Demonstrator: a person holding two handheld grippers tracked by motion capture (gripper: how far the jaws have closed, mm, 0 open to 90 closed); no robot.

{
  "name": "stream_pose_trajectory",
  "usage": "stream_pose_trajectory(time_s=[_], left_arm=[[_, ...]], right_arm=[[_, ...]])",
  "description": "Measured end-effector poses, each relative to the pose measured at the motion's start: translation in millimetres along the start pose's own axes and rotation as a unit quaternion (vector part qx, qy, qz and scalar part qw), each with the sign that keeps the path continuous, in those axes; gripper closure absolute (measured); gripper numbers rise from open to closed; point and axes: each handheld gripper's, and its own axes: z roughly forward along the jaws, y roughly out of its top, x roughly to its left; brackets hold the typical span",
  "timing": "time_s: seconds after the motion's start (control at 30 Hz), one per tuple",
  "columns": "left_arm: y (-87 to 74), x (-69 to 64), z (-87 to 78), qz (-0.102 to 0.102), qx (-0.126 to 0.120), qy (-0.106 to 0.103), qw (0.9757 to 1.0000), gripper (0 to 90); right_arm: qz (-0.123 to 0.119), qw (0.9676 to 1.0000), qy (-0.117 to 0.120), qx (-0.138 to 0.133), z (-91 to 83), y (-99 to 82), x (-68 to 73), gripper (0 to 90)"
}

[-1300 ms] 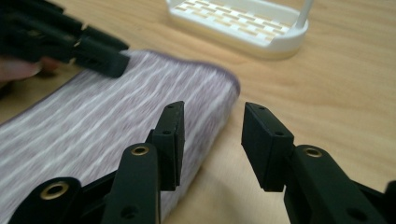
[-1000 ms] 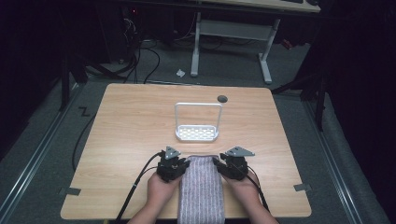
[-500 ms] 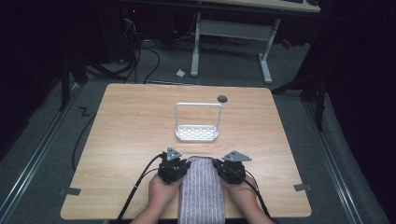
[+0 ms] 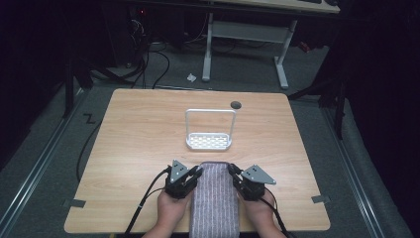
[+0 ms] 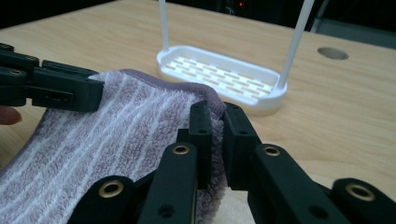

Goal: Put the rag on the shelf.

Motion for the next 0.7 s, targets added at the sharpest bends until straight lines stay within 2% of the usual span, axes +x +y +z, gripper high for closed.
stream_pose_trajectory(time_s=[0.07,0.33,0.37,0.4,0.5,0.57,0.63,0.7], left_arm=[[8.9,-2.2,-5.6,0.000,-0.017,-0.001,0.9999,79.0],[32.2,-7.7,-14.4,0.018,-0.052,0.005,0.9985,79.1],[36.2,-8.2,-16.6,0.019,-0.058,0.005,0.9981,79.2],[44.2,-9.2,-20.6,0.019,-0.072,0.005,0.9972,79.2],[51.8,-10.4,-24.3,0.021,-0.085,0.007,0.9961,79.3],[62.1,-12.5,-28.5,0.028,-0.102,0.011,0.9943,79.3],[65.6,-12.9,-29.6,0.029,-0.107,0.012,0.9938,79.5],[76.1,-13.1,-32.6,0.032,-0.119,0.012,0.9923,79.5]], right_arm=[[0.000,0.9998,-0.004,-0.018,-4.8,6.4,-0.8,83.6],[-0.005,0.9982,-0.015,-0.057,-14.7,27.7,-1.7,83.7],[-0.009,0.9974,-0.019,-0.068,-18.4,35.1,-1.9,83.7],[-0.011,0.9969,-0.021,-0.076,-20.0,39.0,-1.6,83.6],[-0.012,0.9959,-0.023,-0.086,-23.0,47.4,-1.9,83.6],[-0.015,0.9940,-0.026,-0.105,-26.6,59.9,-2.4,83.6],[-0.017,0.9932,-0.028,-0.112,-27.5,63.6,-2.5,83.6],[-0.016,0.9913,-0.031,-0.127,-30.0,73.9,-2.3,83.6]])
